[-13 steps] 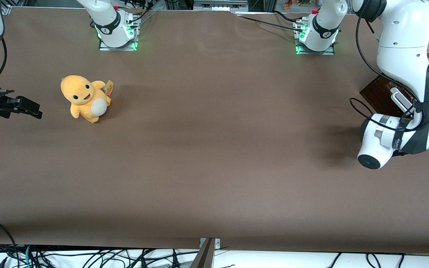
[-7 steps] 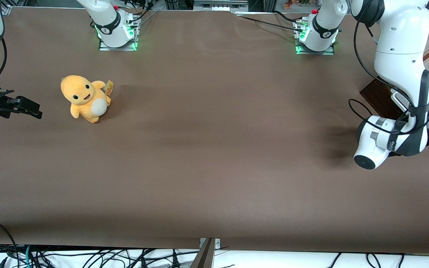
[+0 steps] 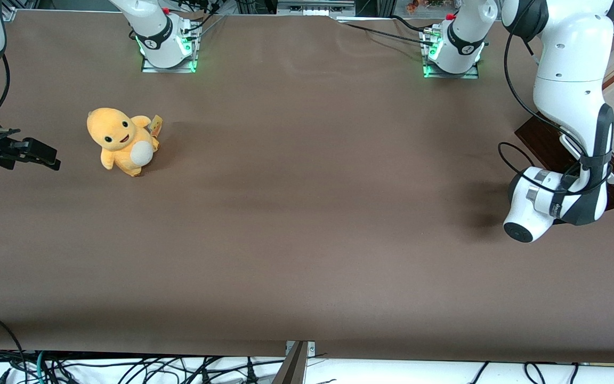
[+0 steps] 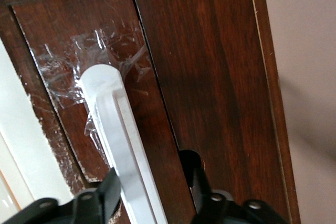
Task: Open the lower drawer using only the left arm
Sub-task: 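Close the left gripper on the white bar handle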
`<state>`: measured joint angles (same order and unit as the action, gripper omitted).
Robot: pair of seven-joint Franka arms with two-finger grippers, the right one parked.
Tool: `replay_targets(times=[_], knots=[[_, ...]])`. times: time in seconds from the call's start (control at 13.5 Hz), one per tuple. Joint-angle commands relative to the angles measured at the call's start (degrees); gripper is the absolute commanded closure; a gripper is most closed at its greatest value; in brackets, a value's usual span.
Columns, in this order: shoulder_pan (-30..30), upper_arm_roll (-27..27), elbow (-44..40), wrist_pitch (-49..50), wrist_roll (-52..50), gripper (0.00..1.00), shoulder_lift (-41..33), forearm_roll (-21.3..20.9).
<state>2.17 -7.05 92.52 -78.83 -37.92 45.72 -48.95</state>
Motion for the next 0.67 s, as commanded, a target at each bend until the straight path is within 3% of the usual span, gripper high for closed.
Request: replay_targets(times=[0.0,0.15,0.59], knots=[[0.2,0.0,-0.7,1.6,0.0,0.56,0.8,-2.7],[0.1,0.1,-0.9,1.8,0.2,0.71,0.8,-3.6],[0.6,0.2,-1.4,1.9,0.3,0.98,1.1,-4.7]])
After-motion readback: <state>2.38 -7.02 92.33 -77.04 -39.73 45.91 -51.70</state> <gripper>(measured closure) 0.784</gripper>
